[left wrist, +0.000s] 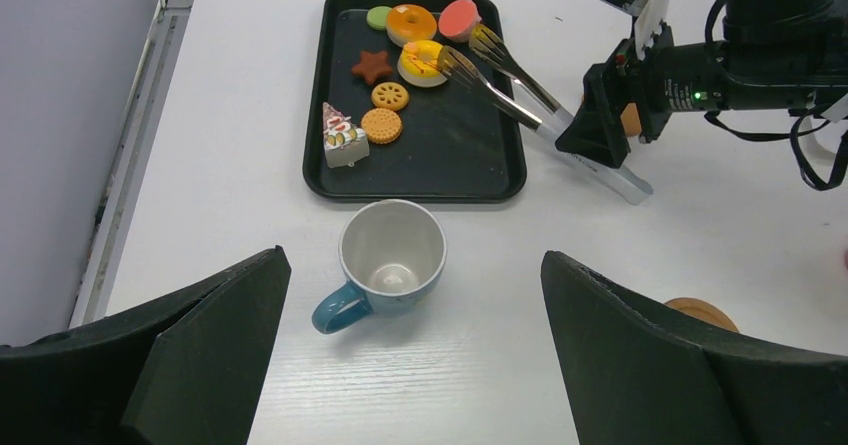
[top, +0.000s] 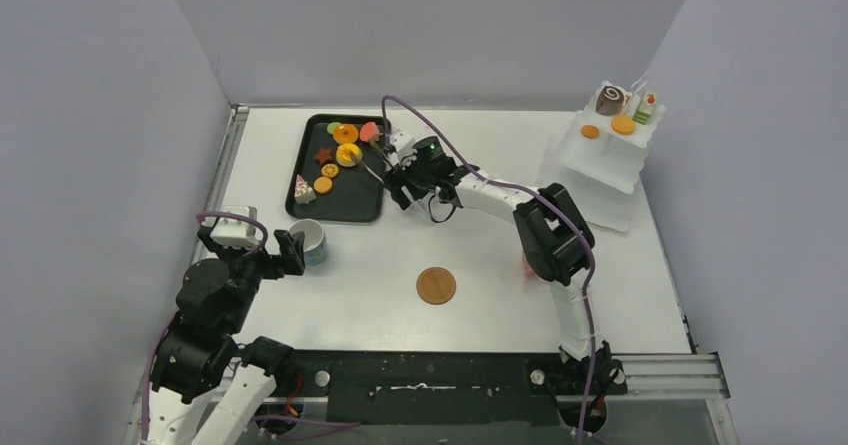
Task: Serve the afternoon tea
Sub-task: Pick up the clamp from the tray.
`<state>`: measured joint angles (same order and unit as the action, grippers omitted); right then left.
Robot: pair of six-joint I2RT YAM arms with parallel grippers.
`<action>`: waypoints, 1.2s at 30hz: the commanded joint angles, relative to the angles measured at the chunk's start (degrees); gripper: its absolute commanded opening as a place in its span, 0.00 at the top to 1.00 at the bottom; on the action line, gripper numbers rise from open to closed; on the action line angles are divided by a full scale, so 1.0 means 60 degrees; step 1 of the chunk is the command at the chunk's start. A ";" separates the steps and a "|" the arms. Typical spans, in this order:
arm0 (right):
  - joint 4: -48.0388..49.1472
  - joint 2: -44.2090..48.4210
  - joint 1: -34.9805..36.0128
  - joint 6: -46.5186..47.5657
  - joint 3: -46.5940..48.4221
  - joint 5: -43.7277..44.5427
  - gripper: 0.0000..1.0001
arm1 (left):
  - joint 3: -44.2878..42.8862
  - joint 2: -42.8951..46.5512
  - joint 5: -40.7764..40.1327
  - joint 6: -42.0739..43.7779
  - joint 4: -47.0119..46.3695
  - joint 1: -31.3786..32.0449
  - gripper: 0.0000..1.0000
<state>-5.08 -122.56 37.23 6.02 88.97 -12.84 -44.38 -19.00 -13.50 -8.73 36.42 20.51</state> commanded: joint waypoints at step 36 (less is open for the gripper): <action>-0.2019 0.1831 0.0994 -0.0465 0.1001 0.1852 0.64 | -0.1215 -0.2284 -0.0818 -0.2167 0.0775 -0.0042 0.03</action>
<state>-13.37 -117.95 42.44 5.58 90.04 -4.43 -45.78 -26.59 -16.10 -14.76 38.41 20.51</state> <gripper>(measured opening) 0.363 0.974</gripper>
